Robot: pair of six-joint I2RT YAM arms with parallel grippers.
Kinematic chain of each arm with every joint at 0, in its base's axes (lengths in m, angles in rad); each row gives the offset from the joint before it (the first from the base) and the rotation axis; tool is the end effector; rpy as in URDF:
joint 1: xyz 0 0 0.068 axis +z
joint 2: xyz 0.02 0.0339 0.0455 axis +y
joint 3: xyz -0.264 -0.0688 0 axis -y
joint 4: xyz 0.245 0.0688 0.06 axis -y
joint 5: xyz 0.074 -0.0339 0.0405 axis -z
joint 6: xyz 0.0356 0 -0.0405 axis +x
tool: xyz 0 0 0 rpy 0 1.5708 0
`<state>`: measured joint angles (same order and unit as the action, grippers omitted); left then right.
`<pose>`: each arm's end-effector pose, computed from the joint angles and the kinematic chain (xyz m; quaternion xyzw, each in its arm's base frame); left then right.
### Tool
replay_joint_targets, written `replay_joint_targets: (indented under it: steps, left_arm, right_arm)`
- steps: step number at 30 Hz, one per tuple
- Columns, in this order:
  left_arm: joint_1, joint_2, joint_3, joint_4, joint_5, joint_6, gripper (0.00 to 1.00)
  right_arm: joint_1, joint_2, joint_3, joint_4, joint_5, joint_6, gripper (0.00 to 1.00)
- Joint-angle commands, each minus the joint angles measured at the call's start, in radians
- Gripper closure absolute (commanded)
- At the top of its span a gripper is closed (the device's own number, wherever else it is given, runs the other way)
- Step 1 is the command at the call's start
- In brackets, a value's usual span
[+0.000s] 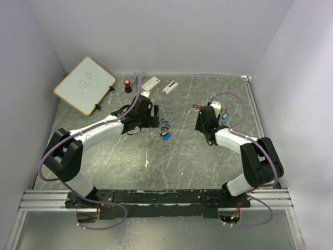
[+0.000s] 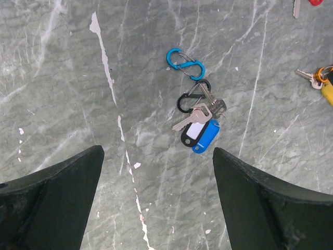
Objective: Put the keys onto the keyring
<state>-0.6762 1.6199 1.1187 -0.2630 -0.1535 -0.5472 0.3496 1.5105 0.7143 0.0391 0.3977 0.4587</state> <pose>0.2807 -0.2182 0.2365 0.0291 0.9171 -0.1670 0.3608 0.2828 0.0884 0.1705 0.1271 0.8947 -0.0143 0.4280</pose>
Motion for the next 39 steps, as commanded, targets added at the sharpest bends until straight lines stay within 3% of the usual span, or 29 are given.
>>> replay_joint_targets:
  steps: [1, 16, 24, 28, 33, 39]
  left_arm:
    - [-0.003, 0.010, 0.035, -0.008, -0.003, -0.003, 0.04]
    - [-0.003, 0.078, 0.079, -0.029, -0.014, -0.020, 0.07]
    - [-0.003, 0.121, 0.121, -0.045, -0.031, -0.028, 0.07]
    - [-0.003, 0.147, 0.152, -0.063, -0.024, -0.037, 0.07]
    - [-0.002, 0.101, 0.113, -0.039, -0.035, -0.054, 0.07]
    - [0.030, 0.017, 0.031, -0.016, -0.017, -0.073, 0.07]
  right_arm:
    - [-0.005, -0.053, 0.001, 0.068, -0.038, -0.028, 0.42]
    - [0.084, 0.038, 0.082, 0.220, -0.418, -0.224, 0.41]
    - [0.098, 0.099, 0.156, 0.215, -0.405, -0.235, 0.41]
    - [0.098, 0.136, 0.202, 0.187, -0.494, -0.288, 0.41]
    - [0.102, 0.219, 0.262, 0.147, -0.596, -0.338, 0.41]
    - [0.135, 0.307, 0.348, 0.106, -0.607, -0.366, 0.41]
